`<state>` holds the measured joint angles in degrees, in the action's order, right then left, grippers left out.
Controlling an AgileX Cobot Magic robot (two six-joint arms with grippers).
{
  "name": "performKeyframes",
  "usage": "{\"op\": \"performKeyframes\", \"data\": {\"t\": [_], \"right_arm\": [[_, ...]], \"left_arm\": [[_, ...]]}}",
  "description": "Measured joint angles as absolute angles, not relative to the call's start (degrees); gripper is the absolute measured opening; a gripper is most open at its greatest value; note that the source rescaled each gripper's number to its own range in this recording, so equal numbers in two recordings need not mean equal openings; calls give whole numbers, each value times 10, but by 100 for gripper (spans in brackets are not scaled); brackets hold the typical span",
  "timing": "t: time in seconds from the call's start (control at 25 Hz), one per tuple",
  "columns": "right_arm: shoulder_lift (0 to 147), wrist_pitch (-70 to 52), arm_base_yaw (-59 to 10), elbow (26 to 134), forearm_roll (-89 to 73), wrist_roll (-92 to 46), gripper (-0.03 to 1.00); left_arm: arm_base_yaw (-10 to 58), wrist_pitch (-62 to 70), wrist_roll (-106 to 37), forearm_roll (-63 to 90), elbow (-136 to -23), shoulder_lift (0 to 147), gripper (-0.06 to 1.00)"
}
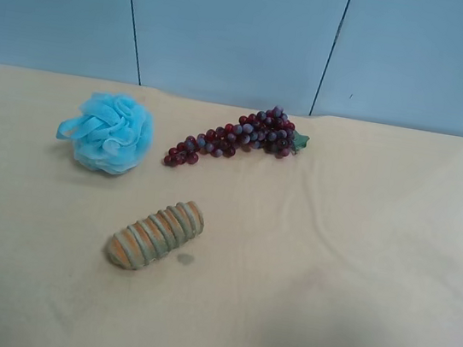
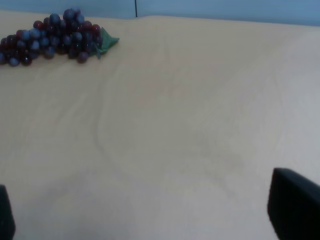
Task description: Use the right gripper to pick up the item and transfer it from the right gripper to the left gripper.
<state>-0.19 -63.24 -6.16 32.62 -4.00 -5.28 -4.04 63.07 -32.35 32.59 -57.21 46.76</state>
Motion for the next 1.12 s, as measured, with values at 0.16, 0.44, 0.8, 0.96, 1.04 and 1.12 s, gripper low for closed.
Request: {"op": "performKeyframes", "data": {"t": [0.16,0.44,0.8,0.96,1.04,1.12], "right_arm": [[-2,-632,-62,326,-40,-53,100],[-2,-632,-62,326,-40,-53,100],[-2,-632,-62,326,-40,-53,100],[-2,-632,-62,326,-40,-53,100],[-2,-632,-62,326,-40,-53,100],[-2,-632,-62,326,-40,-53,100]], "left_arm": [[-40,650,-287,272,-572,407,100],[-40,633,-270,208,-491,297,100],[-40,570,-269,192,-386,135,100],[-40,574,-261,181,-362,90,100],[-40,582,-257,178,-346,78,100],[-40,591,-252,177,-327,70,100]]}}
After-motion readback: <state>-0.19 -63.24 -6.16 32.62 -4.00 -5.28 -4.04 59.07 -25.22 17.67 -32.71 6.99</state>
